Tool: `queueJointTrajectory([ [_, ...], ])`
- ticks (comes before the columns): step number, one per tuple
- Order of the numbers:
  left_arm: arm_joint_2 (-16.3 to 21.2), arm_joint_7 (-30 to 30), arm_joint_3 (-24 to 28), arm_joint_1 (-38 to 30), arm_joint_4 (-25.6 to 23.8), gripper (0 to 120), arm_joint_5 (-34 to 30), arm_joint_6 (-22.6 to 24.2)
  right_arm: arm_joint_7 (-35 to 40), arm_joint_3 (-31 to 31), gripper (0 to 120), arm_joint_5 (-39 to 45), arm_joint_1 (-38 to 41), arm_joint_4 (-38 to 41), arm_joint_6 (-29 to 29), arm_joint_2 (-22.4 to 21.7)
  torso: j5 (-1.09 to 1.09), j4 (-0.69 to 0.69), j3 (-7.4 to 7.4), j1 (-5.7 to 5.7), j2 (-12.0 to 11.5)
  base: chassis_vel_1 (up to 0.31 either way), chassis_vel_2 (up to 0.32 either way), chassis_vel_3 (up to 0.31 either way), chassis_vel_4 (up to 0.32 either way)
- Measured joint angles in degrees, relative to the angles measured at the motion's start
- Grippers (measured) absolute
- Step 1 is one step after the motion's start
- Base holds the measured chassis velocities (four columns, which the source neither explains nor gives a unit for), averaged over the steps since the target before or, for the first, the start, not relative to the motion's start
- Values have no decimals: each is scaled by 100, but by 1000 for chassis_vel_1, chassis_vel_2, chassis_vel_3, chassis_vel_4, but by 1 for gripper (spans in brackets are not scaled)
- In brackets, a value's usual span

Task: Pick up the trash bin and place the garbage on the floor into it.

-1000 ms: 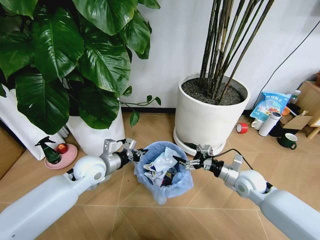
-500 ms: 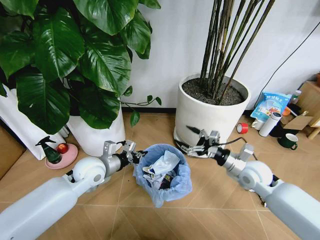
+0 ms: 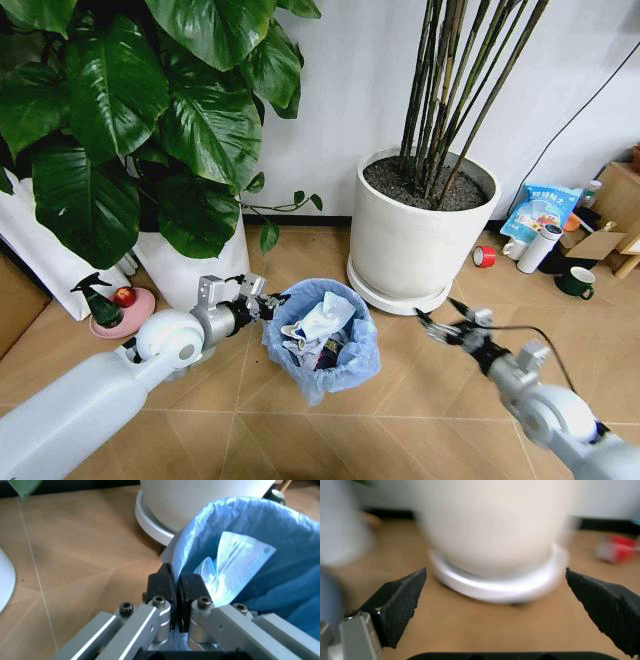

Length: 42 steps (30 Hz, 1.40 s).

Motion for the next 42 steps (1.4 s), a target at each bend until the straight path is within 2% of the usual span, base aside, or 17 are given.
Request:
queueJointTrajectory([
  [5, 8, 10, -88, 14, -21, 0, -5, -1, 413, 398, 100, -296, -206, -774, -195, 273, 0, -1, 0, 0, 0, 0, 0, 0, 0],
  [11, 83, 8, -229, 85, -76, 0, -25, -1, 295, 462, 100, -365, 47, -1760, -227, 502, 1, 0, 0, 0, 0, 0, 0, 0, 0],
  [13, 90, 8, -247, 92, -77, 0, -29, 0, 271, 450, 100, -352, 86, -1838, -226, 509, -1, 0, 0, 0, 0, 0, 0, 0, 0],
  [19, 144, -10, -375, 117, -85, 0, -98, 15, 266, 97, 100, 66, 668, -2787, -324, 685, -1, 1, 1, 0, -1, 0, 0, 0, 0],
  [29, 162, -49, -463, 191, -97, 0, -124, 30, 264, -320, 100, 194, 1495, -3774, -320, 929, -1, 1, 1, 0, -1, 0, 0, 0, 0],
  [34, 222, -91, -545, 261, -145, 0, -161, 53, 157, -639, 100, 83, 2346, -4539, -226, 1103, -2, 2, 1, 0, -1, 0, 0, 0, 0],
  [42, 262, -109, -688, 415, -204, 0, -165, 70, 152, -873, 100, -11, 2699, -4968, -245, 1218, -1, 0, 1, 0, -1, 0, 0, 0, 0],
])
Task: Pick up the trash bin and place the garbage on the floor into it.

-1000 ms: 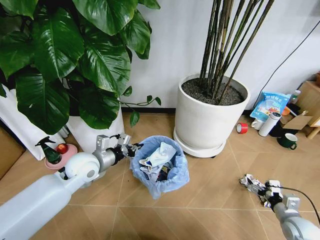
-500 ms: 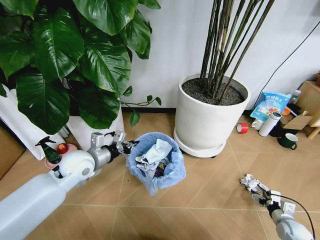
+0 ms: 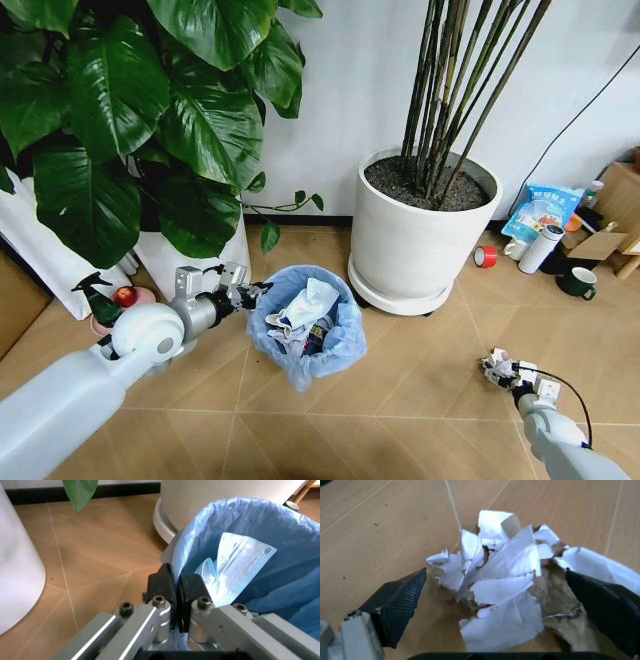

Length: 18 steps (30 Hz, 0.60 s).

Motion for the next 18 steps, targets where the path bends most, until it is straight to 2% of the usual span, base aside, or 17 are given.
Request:
queueJointTrajectory([
  [6, 12, -13, -78, 53, -35, 0, -1, 3, 1, -146, 100, -88, 257, -338, -1, 155, 0, 0, 0, 0, 0, 0, 0, 0, 0],
  [8, 16, -21, -102, 87, -49, 0, -3, 6, 6, -191, 96, -92, 342, -433, -9, 215, 1, 1, 0, 0, 0, 0, 0, 0, 0],
  [9, 20, -23, -123, 114, -57, 0, -3, 6, 11, -207, 88, -95, 372, -463, -14, 241, 0, 1, 0, 0, 0, 0, 0, 0, 0],
  [13, 28, -23, -150, 157, -65, 0, -3, 8, 46, -220, 80, -97, 389, -471, -19, 256, 0, 1, 0, 0, 0, 0, 0, 0, 0],
  [17, 36, -23, -190, 216, -71, 0, 2, 8, 124, -215, 60, -109, 392, -437, -16, 257, 0, 0, 0, 0, 0, 0, 0, 0, 0],
  [18, 36, -23, -190, 216, -71, 0, 2, 8, 124, -215, 60, -109, 392, -437, -16, 257, 0, 0, 0, 0, 0, 0, 0, 0, 0],
])
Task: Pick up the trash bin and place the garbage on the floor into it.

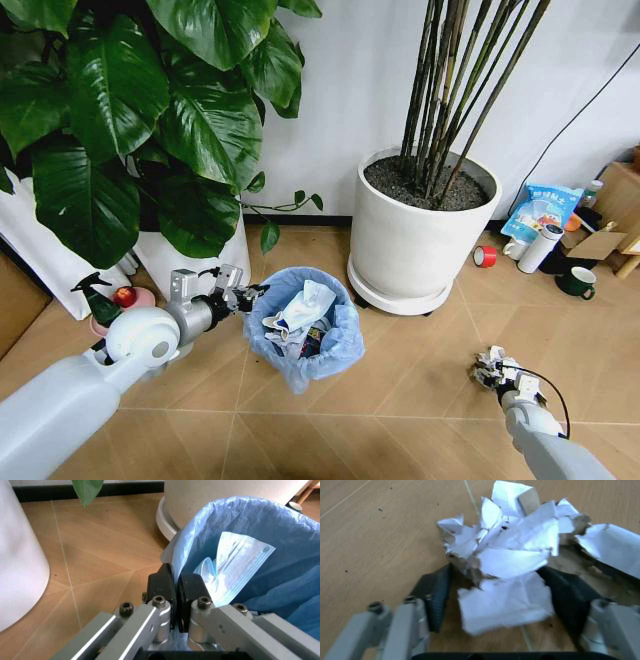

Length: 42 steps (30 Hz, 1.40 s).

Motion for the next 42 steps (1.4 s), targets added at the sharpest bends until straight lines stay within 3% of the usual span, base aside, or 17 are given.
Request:
queueJointTrajectory([
  [4, -7, 2, -6, 11, -2, 0, 8, 0, 24, 17, 43, -14, -21, 68, 0, -6, 0, 0, 0, 0, 0, 0, 0, 0, 0],
  [6, -7, 3, -6, 11, -2, 0, 8, 0, 26, 19, 43, -15, -22, 70, 0, -7, 0, 0, 0, 0, 0, 0, 0, 0, 0],
  [8, -7, 6, -8, 11, -2, 0, 10, 0, 37, 35, 28, -17, -28, 88, -2, -28, 0, 0, 0, 0, 0, 0, 0, 0, 0],
  [12, -8, 9, -15, 12, -2, 0, 14, 0, 38, 49, 19, -17, -54, 124, -3, -56, 1, 0, 0, 0, 0, 0, 0, 0, 0],
  [16, -14, 20, -17, 27, 6, 0, 30, -1, 36, 129, 0, -40, -282, 518, -9, -174, 0, 0, 0, 0, 0, 0, 0, 0, 0],
  [27, -36, 24, 6, 22, 5, 0, 45, -4, 62, 382, 0, -155, -861, 1312, -41, -359, 2, 0, 0, 0, 0, 0, 0, 0, 0],
  [36, -38, 25, 94, -43, 55, 0, 45, -13, 35, 734, 0, -132, -1677, 2683, 37, -673, 1, 1, -1, 0, 1, 0, 0, 0, 0],
  [42, -119, 51, 515, -443, 254, 0, 53, -46, -405, 1048, 0, 94, -2337, 3705, 270, -973, 3, 1, -1, 0, 1, 0, 0, 0, 0],
])
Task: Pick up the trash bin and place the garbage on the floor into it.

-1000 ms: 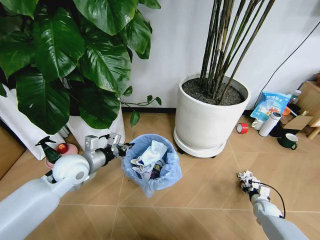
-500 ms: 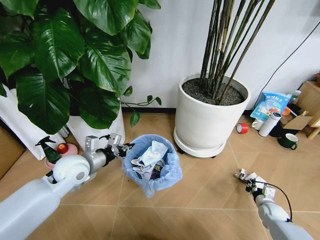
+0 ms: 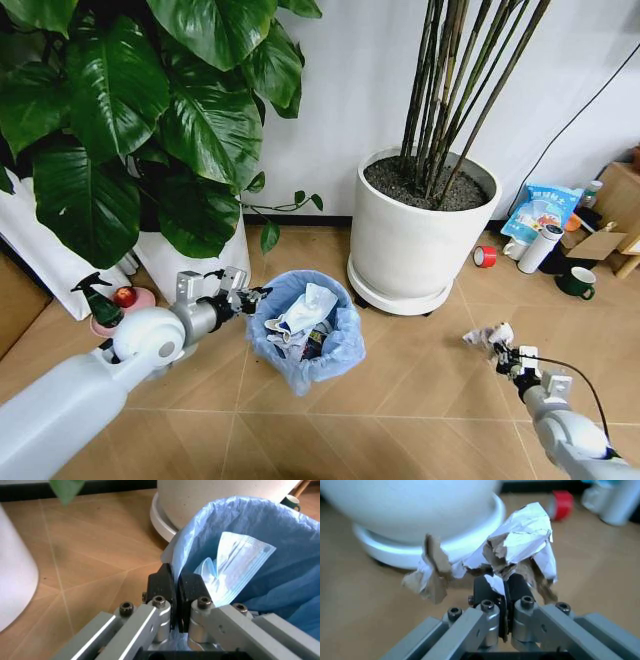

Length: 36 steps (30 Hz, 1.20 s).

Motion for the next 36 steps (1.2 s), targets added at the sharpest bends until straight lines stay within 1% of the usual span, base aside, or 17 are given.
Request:
queueJointTrajectory([
  [2, -19, 6, 84, -83, 42, 0, -1, -7, -112, 59, 0, 62, -101, 143, 30, -49, -2, 0, 0, 0, 0, 0, 0, 0, 0],
  [5, -188, 35, 559, -477, 332, 0, -11, -36, -599, 433, 0, 454, -719, 1122, 131, -296, -2, -2, 0, 0, 0, 0, 0, 0, 0],
  [6, -188, 35, 559, -477, 332, 0, -11, -36, -599, 433, 0, 454, -719, 1122, 131, -296, -2, -2, 0, 0, 0, 0, 0, 0, 0],
  [7, -280, 56, 772, -623, 482, 0, -7, -51, -764, 603, 0, 597, -1046, 1665, 152, -404, -4, -1, 0, 0, 0, 0, 0, 0, 0],
  [9, -458, 71, 1035, -814, 719, 0, 18, -74, -1018, 848, 0, 697, -1473, 2382, 281, -522, -5, -1, 0, 0, 0, 0, 0, 0, 0],
  [10, -458, 71, 1035, -814, 719, 0, 18, -74, -1018, 848, 0, 697, -1473, 2382, 281, -522, -5, -1, 0, 0, 0, 0, 0, 0, 0],
  [12, -582, 71, 1139, -921, 836, 0, 19, -84, -1311, 985, 0, 754, -1700, 2815, 457, -573, -2, -2, 0, 0, 0, 0, 0, 0, 0],
  [13, -582, 71, 1139, -921, 836, 0, 19, -84, -1311, 985, 0, 754, -1700, 2815, 457, -573, -2, -2, 0, 0, 0, 0, 0, 0, 0],
  [17, -637, 57, 1269, -1050, 886, 0, 7, -88, -1982, 1029, 0, 907, -1663, 3167, 798, -678, -2, -2, 0, 0, 0, 0, 0, 0, 0],
  [18, -637, 57, 1269, -1050, 886, 0, 7, -88, -1982, 1029, 0, 907, -1663, 3167, 798, -678, -2, -2, 0, 0, 0, 0, 0, 0, 0],
  [19, -631, 47, 1324, -1085, 886, 0, -4, -88, -2338, 986, 0, 1054, -1521, 3228, 902, -747, -3, -1, 0, 0, 0, 0, 0, 0, 0],
  [21, -620, 31, 1377, -1108, 886, 0, -16, -89, -2845, 817, 0, 1330, -1260, 3261, 1031, -865, -2, 0, 1, 0, 0, 0, 0, 0, 0],
  [22, -620, 31, 1377, -1108, 886, 0, -16, -89, -2845, 817, 0, 1330, -1260, 3261, 1031, -865, -2, 0, 1, 0, 0, 0, 0, 0, 0],
  [27, -594, 3, 1421, -1095, 848, 0, -18, -95, -3796, 300, 0, 1878, -636, 3222, 1121, -1099, -2, 0, 1, 0, 0, 0, 0, 0, 0],
  [29, -594, 1, 1421, -1090, 847, 0, -18, -95, -3896, 228, 0, 1925, -569, 3210, 1121, -1120, -3, 1, 1, 0, 0, 0, 0, 0, 0],
  [31, -599, -10, 1415, -1091, 847, 0, -18, -96, -4152, -43, 0, 2084, -367, 3173, 1105, -1200, -3, 0, 1, 0, 0, 0, 0, 0, 0],
  [36, -609, -45, 1411, -1141, 818, 0, -54, -96, -4340, -458, 0, 2153, -70, 3060, 1052, -1292, -2, 0, 1, 0, 0, 0, 0, 0, 0],
])
